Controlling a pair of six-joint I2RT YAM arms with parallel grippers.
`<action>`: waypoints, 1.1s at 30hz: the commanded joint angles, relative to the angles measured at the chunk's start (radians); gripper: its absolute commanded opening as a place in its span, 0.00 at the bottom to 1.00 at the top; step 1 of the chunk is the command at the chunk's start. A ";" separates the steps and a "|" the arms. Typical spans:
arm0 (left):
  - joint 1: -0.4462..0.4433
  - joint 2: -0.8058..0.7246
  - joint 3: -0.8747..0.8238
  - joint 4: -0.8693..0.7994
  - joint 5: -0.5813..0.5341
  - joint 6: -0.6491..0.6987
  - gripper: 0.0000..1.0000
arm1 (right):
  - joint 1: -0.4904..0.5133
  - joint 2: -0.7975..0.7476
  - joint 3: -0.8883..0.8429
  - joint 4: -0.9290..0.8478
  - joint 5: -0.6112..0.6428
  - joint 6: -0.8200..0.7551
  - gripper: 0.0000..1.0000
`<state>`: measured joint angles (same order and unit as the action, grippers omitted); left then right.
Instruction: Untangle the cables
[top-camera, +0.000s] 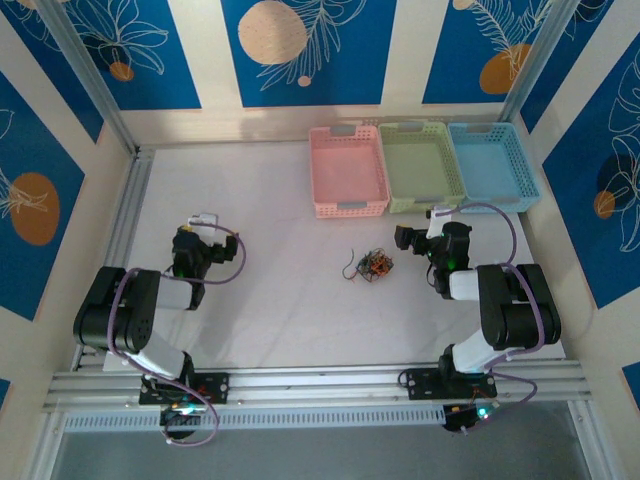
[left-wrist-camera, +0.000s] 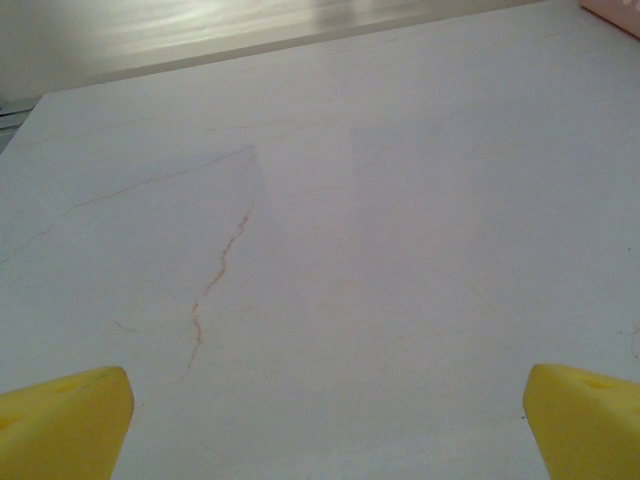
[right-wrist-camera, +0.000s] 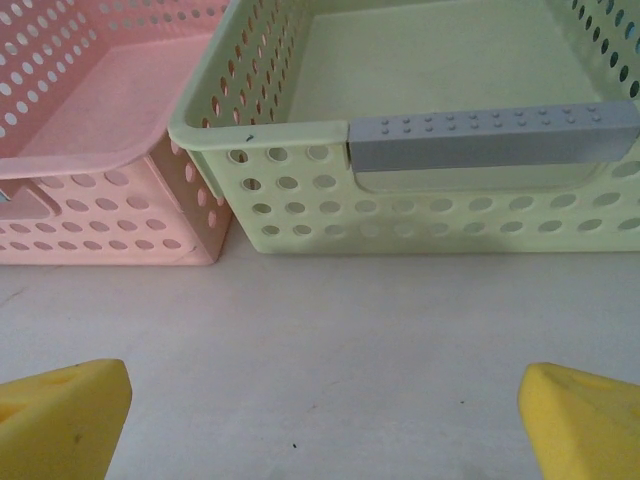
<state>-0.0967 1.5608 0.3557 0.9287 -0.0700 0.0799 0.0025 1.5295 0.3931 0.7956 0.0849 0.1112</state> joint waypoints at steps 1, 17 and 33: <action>0.015 -0.002 0.019 0.002 0.022 -0.013 1.00 | -0.002 -0.008 0.024 0.007 -0.008 -0.016 0.99; -0.053 -0.273 0.012 -0.161 -0.189 0.002 1.00 | 0.087 -0.317 0.101 -0.307 0.172 -0.054 0.99; -0.050 -0.676 0.099 -0.601 -0.064 -0.504 1.00 | -0.009 -0.042 0.746 -0.991 0.029 0.166 0.90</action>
<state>-0.1425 0.8986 0.3962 0.4675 -0.2020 -0.2935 0.0235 1.4002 1.0386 -0.0372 0.1486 0.2520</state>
